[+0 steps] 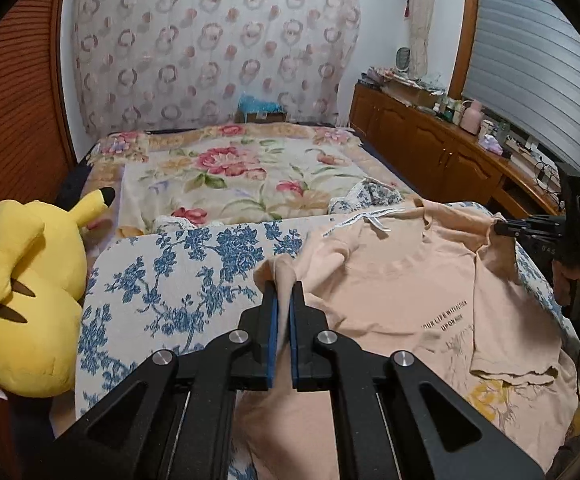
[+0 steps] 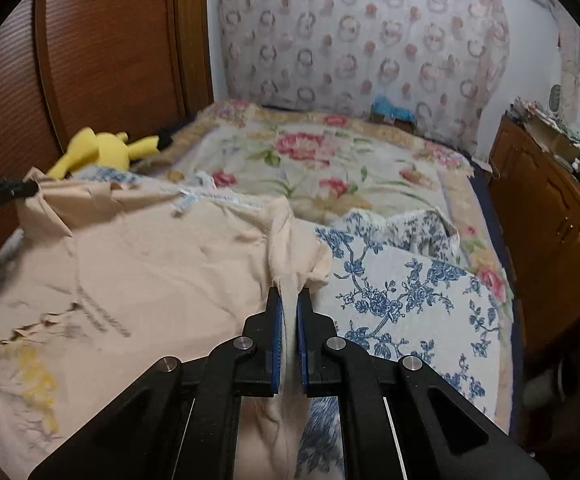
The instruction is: Fold small clothes
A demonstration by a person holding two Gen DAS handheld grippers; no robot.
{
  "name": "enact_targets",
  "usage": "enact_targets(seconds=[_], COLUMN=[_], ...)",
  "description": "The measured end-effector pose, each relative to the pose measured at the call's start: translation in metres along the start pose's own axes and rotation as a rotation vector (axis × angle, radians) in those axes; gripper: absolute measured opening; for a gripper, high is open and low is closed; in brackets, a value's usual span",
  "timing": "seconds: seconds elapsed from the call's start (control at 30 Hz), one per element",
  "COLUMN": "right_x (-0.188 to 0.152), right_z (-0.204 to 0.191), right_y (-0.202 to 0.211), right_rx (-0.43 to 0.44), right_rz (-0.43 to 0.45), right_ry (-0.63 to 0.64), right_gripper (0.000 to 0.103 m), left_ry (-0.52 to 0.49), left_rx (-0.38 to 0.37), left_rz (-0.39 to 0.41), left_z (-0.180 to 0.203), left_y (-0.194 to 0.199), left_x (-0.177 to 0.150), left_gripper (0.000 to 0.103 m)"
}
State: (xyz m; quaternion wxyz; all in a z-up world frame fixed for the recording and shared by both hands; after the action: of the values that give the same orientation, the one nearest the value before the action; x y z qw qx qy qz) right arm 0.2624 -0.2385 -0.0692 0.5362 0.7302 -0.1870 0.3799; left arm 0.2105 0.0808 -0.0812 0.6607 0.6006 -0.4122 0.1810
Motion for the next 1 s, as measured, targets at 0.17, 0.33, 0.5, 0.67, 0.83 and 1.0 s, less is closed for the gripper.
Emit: enact_targets(seconds=[0.17, 0.33, 0.5, 0.67, 0.83, 1.0], right_x=[-0.026, -0.038, -0.042, -0.053, -0.069, -0.099], right_z=[-0.001, 0.000, -0.006, -0.009, -0.013, -0.017], right_y=[0.016, 0.033, 0.056, 0.074, 0.094, 0.129], right_rx=[0.014, 0.017, 0.011, 0.017, 0.028, 0.053], right_rz=[0.002, 0.026, 0.060, 0.082, 0.106, 0.124], right_ry=[0.001, -0.007, -0.006, -0.004, -0.010, -0.022], right_gripper=[0.006, 0.006, 0.006, 0.006, 0.006, 0.006], left_ry=[0.007, 0.002, -0.014, -0.024, -0.016, 0.005], left_rx=[0.000, 0.006, 0.013, 0.024, 0.032, 0.037], left_rz=[-0.002, 0.022, 0.053, 0.062, 0.087, 0.086], left_z=[0.010, 0.018, 0.029, 0.035, 0.040, 0.047], left_y=[0.010, 0.027, 0.051, 0.067, 0.091, 0.117], left_x=[-0.014, -0.017, -0.018, -0.023, -0.037, -0.067], left_gripper=[0.006, 0.006, 0.006, 0.006, 0.006, 0.006])
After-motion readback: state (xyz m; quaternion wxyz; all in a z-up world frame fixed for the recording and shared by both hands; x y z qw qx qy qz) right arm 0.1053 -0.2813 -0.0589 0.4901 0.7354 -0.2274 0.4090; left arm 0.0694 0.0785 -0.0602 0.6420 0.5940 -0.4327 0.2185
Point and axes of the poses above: each gripper's, at about its wrist camera, not at the fingertips, and y roughly against the way its jaws point, z to its right, x to its top, the point moved 4 cm from there along -y, roughly the way its jaws point, and after that the axes turned 14 degrees about -y, right-handed, at the moved point
